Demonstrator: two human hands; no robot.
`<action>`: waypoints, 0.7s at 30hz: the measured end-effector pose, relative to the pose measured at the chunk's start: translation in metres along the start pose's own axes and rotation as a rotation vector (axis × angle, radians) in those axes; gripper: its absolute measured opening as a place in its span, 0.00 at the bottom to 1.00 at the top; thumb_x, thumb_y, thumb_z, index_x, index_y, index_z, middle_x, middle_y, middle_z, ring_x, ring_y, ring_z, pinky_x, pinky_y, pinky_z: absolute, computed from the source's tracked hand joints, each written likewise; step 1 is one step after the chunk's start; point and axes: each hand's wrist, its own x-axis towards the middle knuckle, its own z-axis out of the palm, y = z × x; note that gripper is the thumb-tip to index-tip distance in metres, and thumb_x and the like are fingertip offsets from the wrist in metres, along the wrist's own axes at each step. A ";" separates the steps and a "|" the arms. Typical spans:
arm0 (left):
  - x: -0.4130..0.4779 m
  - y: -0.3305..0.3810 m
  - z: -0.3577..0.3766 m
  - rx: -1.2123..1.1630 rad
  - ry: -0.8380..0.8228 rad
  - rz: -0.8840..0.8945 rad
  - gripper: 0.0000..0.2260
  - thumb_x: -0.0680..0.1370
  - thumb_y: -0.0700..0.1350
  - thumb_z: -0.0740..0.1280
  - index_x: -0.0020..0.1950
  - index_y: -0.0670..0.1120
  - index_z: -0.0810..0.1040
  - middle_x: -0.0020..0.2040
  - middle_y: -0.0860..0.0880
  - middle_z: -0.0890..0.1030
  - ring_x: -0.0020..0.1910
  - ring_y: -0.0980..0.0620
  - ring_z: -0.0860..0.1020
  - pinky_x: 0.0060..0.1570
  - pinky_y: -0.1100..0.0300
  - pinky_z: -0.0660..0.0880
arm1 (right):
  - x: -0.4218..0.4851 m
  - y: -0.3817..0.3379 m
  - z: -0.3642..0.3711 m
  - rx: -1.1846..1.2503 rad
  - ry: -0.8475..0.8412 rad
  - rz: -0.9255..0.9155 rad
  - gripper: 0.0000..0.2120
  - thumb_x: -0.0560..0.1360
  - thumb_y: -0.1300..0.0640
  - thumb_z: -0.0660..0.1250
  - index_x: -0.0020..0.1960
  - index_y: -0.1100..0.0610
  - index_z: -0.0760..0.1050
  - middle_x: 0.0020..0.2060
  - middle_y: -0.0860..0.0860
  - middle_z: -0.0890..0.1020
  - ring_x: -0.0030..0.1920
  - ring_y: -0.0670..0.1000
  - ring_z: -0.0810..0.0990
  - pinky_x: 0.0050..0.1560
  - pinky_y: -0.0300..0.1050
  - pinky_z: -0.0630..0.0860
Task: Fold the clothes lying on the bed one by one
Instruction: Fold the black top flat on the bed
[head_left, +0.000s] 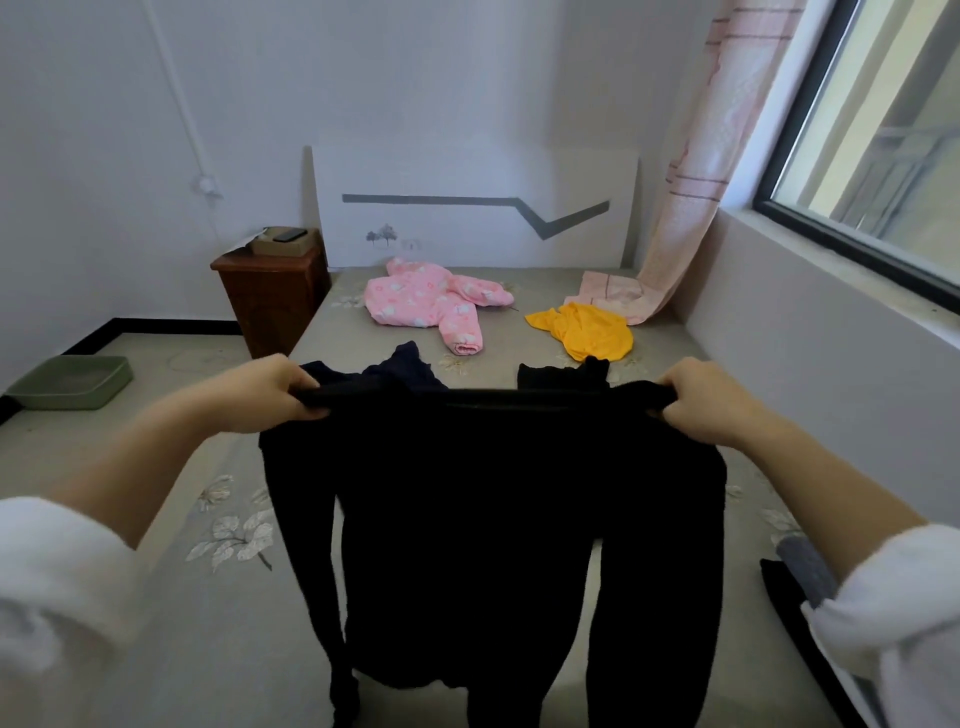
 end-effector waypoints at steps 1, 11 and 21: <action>0.009 -0.002 -0.003 0.088 0.058 -0.023 0.08 0.78 0.41 0.66 0.43 0.47 0.83 0.33 0.50 0.79 0.34 0.53 0.75 0.35 0.61 0.67 | 0.006 -0.004 0.001 -0.082 0.057 0.012 0.04 0.71 0.64 0.63 0.38 0.60 0.75 0.34 0.56 0.75 0.38 0.57 0.76 0.33 0.43 0.68; 0.042 0.013 -0.017 -0.726 0.522 -0.117 0.15 0.80 0.35 0.55 0.50 0.53 0.76 0.53 0.46 0.79 0.39 0.43 0.83 0.29 0.57 0.80 | 0.040 -0.029 -0.015 0.923 0.230 0.325 0.15 0.76 0.66 0.51 0.56 0.60 0.74 0.35 0.59 0.81 0.27 0.55 0.82 0.26 0.43 0.79; -0.033 -0.036 0.092 -0.585 0.845 0.116 0.19 0.74 0.30 0.57 0.58 0.47 0.76 0.58 0.48 0.77 0.58 0.53 0.73 0.58 0.70 0.68 | -0.037 0.005 0.065 0.338 0.571 -0.031 0.05 0.71 0.62 0.68 0.46 0.58 0.75 0.40 0.52 0.74 0.44 0.59 0.74 0.44 0.48 0.66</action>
